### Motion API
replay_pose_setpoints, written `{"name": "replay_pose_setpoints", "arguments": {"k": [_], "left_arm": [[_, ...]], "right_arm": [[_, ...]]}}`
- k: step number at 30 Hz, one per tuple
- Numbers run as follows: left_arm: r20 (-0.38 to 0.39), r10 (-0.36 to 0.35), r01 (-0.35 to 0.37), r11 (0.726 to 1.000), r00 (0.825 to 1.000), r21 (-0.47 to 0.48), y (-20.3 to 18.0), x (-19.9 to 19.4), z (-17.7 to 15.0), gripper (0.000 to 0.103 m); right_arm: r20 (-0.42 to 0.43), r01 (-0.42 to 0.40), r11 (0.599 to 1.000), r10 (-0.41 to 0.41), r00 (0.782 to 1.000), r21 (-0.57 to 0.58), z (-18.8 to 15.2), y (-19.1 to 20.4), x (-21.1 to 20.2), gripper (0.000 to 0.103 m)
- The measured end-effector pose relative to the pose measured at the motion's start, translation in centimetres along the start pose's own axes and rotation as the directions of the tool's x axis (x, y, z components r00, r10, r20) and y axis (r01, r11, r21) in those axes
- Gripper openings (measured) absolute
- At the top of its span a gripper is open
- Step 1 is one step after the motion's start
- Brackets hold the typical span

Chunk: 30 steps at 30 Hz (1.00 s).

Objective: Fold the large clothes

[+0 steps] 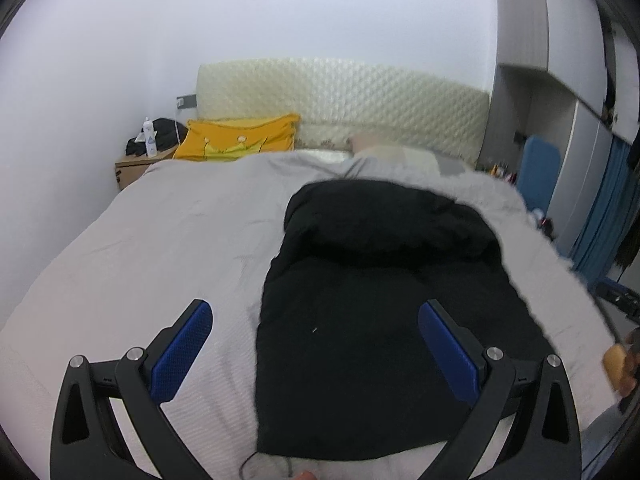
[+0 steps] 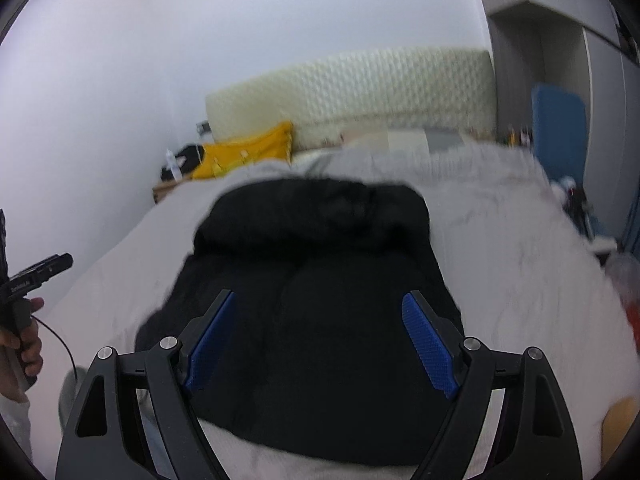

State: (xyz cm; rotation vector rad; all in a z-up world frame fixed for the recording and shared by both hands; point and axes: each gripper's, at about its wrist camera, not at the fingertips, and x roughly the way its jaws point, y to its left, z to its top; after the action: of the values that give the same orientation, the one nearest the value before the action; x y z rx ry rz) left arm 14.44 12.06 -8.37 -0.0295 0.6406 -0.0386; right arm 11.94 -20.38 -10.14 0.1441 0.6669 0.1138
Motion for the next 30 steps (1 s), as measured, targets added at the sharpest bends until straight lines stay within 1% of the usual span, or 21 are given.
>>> {"name": "replay_pose_setpoints", "arguments": {"k": [1, 3, 6, 8, 9, 11, 13, 14, 15, 16, 19, 22, 23, 25, 29, 30], "left_arm": [[-0.018, 0.002, -0.002, 1.000, 1.000, 0.000, 0.3, 0.8, -0.3, 0.103], [-0.063, -0.009, 0.007, 1.000, 0.998, -0.017, 1.1, 2.5, -0.7, 0.103], [-0.142, -0.037, 0.028, 0.998, 0.989, -0.063, 2.6, 5.3, -1.2, 0.103], [-0.201, -0.058, 0.040, 0.995, 0.978, -0.096, 3.6, 7.2, -1.6, 0.103], [-0.239, -0.077, 0.051, 0.992, 0.968, -0.114, 4.2, 8.5, -1.8, 0.103], [-0.308, -0.114, 0.071, 0.987, 0.945, -0.147, 5.1, 10.7, -2.2, 0.103], [-0.377, -0.147, 0.079, 0.979, 0.914, -0.188, 6.2, 13.0, -2.7, 0.103], [-0.412, -0.163, 0.078, 0.973, 0.896, -0.216, 6.8, 14.3, -3.0, 0.103], [-0.434, -0.180, 0.080, 0.968, 0.883, -0.239, 7.2, 15.2, -3.3, 0.103], [-0.461, -0.207, 0.086, 0.959, 0.863, -0.270, 7.8, 16.3, -3.6, 0.103], [-0.519, -0.246, 0.074, 0.941, 0.819, -0.329, 9.0, 19.2, -4.6, 0.103], [-0.566, -0.279, 0.058, 0.925, 0.776, -0.376, 10.1, 21.5, -5.8, 0.103], [-0.579, -0.287, 0.049, 0.919, 0.763, -0.391, 10.4, 22.2, -6.3, 0.103], [-0.597, -0.296, 0.032, 0.911, 0.745, -0.412, 11.1, 23.1, -7.3, 0.103], [-0.626, -0.342, 0.010, 0.882, 0.701, -0.470, 12.5, 25.2, -9.1, 0.103], [-0.628, -0.353, 0.011, 0.877, 0.693, -0.481, 12.7, 25.6, -9.5, 0.103]], "right_arm": [[-0.031, 0.007, 1.000, -0.006, 1.000, 0.012, -0.4, -0.9, 0.5, 0.083], [-0.065, 0.018, 0.999, -0.016, 0.998, 0.030, -1.1, -2.0, 0.8, 0.083], [-0.137, 0.018, 0.997, -0.007, 0.991, 0.078, -1.7, -4.3, 1.9, 0.083], [-0.174, 0.018, 0.992, 0.003, 0.985, 0.121, -2.0, -5.8, 2.6, 0.083], [-0.192, 0.018, 0.991, 0.008, 0.981, 0.135, -2.2, -6.4, 2.9, 0.083], [-0.235, 0.024, 0.988, 0.013, 0.972, 0.155, -2.6, -7.7, 3.7, 0.083], [-0.282, 0.036, 0.981, 0.019, 0.959, 0.190, -3.3, -9.2, 4.8, 0.083], [-0.300, 0.036, 0.976, 0.030, 0.953, 0.213, -3.6, -9.9, 5.2, 0.083], [-0.317, 0.034, 0.969, 0.047, 0.947, 0.246, -4.1, -10.7, 5.7, 0.083], [-0.338, 0.034, 0.954, 0.072, 0.939, 0.298, -4.7, -11.8, 6.4, 0.083], [-0.370, 0.039, 0.909, 0.129, 0.920, 0.414, -6.1, -14.3, 8.1, 0.083], [-0.403, 0.062, 0.871, 0.162, 0.901, 0.488, -7.4, -16.1, 9.4, 0.083], [-0.409, 0.065, 0.860, 0.173, 0.896, 0.506, -7.7, -16.6, 9.8, 0.083], [-0.428, 0.078, 0.836, 0.196, 0.882, 0.542, -8.5, -17.5, 10.7, 0.083], [-0.467, 0.102, 0.814, 0.221, 0.856, 0.572, -9.5, -18.3, 12.4, 0.083], [-0.474, 0.108, 0.809, 0.225, 0.851, 0.577, -9.6, -18.5, 12.8, 0.083]]}}
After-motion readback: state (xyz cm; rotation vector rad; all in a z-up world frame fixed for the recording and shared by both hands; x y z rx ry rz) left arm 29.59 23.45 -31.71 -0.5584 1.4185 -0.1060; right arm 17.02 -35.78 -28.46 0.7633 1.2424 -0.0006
